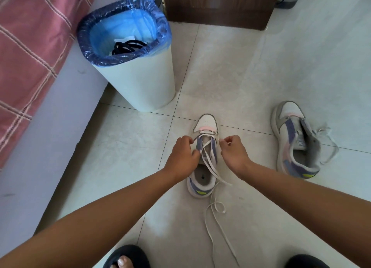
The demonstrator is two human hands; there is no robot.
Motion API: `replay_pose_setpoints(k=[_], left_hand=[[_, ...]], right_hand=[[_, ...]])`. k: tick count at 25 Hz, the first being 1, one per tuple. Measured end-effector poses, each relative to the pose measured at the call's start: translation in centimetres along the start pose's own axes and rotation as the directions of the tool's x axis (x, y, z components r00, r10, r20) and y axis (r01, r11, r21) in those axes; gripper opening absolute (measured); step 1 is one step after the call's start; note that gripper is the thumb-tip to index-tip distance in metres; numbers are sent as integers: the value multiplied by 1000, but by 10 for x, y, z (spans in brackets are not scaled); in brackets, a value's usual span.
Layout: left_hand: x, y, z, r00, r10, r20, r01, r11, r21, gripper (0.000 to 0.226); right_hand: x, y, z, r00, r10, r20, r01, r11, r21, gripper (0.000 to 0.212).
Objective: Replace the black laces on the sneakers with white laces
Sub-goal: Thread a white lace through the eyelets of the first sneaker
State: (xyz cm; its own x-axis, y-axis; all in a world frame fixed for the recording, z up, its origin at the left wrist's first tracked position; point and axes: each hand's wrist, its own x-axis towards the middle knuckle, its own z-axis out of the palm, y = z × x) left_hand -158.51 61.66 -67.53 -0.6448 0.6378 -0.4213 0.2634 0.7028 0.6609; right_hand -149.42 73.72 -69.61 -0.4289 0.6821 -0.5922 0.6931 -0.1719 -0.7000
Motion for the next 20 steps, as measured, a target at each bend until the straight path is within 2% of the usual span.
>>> replay_pose_setpoints(k=[2, 3, 4, 6, 7, 9, 12, 13, 14, 15, 16, 17, 18, 20], left_hand=[[-12, -3, -2, 993, -49, 103, 40, 995, 92, 47], [-16, -5, -3, 990, -47, 136, 26, 988, 149, 52], [-19, -6, -1, 988, -30, 154, -3, 978, 209, 55], [-25, -7, 6, 988, 6, 154, -49, 960, 277, 64], [-28, -8, 14, 990, 2, 138, -40, 961, 274, 71], [-35, -6, 25, 994, -29, 103, 5, 974, 226, 89], [-37, 0, 40, 998, -45, 33, 35, 969, 246, 103], [-37, 4, 43, 999, -35, 4, 33, 968, 249, 101], [-34, 4, 49, 999, -23, -28, 29, 968, 249, 96], [-31, 5, 53, 994, 14, -104, 12, 969, 249, 90], [-29, 7, 57, 979, 65, -195, -12, 965, 262, 85], [-27, 8, 59, 971, 70, -229, -13, 971, 240, 82], [-26, 9, 61, 965, 73, -253, -13, 972, 233, 86], [-22, 13, 61, 988, -63, -140, 85, 983, 162, 97]], right_hand=[[-31, 8, -9, 980, 21, 196, 7, 990, -142, 51], [-45, 14, -12, 951, 57, 305, 13, 975, -222, 58], [-57, 18, -14, 920, 86, 382, 36, 953, -301, 57], [-68, 25, -13, 920, 71, 384, 95, 913, -396, 34], [-69, 25, -13, 939, 39, 343, 107, 912, -395, 23], [-73, 14, -18, 956, 37, 292, 62, 945, -322, 23], [-87, -13, -31, 906, 126, 404, -138, 990, 1, 30], [-94, -22, -33, 903, 99, 417, -109, 994, -1, 30], [-100, -28, -33, 908, 11, 419, 35, 994, -102, 31], [-106, -30, -31, 903, -108, 415, 237, 933, -272, 30], [-112, -31, -28, 875, -225, 428, 415, 803, -428, 26], [-119, -34, -25, 834, -311, 456, 533, 671, -516, 21], [-122, -35, -24, 802, -330, 498, 589, 577, -566, 20], [-121, -32, -23, 795, -261, 547, 595, 509, -622, 31]])
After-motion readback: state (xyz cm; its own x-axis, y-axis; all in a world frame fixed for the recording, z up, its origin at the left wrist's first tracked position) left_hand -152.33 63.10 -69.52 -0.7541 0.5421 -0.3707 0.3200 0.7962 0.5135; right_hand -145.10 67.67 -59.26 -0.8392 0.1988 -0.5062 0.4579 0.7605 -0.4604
